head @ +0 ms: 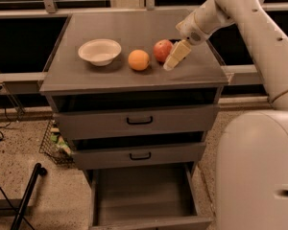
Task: Place apple into bottom drawer
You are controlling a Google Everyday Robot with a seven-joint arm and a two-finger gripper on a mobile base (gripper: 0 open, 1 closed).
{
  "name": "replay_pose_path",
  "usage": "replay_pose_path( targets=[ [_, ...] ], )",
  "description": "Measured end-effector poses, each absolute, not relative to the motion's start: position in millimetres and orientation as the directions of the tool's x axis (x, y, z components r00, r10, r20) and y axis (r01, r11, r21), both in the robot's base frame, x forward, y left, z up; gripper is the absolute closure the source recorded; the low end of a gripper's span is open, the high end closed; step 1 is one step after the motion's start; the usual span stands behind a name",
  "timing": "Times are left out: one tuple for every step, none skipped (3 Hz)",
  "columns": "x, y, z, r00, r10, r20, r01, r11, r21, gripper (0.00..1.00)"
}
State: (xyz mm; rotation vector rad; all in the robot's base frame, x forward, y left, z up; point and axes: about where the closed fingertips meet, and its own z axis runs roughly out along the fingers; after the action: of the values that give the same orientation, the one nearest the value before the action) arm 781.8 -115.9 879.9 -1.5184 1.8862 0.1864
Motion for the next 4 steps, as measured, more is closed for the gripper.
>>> replay_pose_path(
  targets=[
    [796, -108, 862, -0.103, -0.786, -0.610, -0.909, 0.323, -0.262, 0.00],
    [801, -102, 855, -0.119, -0.777, -0.618, -0.913, 0.330, -0.239, 0.00],
    [804, -95, 852, -0.123, -0.771, -0.624, -0.918, 0.327, -0.223, 0.00],
    [804, -87, 854, -0.124, -0.766, -0.631, -0.924, 0.321, -0.207, 0.00]
  ],
)
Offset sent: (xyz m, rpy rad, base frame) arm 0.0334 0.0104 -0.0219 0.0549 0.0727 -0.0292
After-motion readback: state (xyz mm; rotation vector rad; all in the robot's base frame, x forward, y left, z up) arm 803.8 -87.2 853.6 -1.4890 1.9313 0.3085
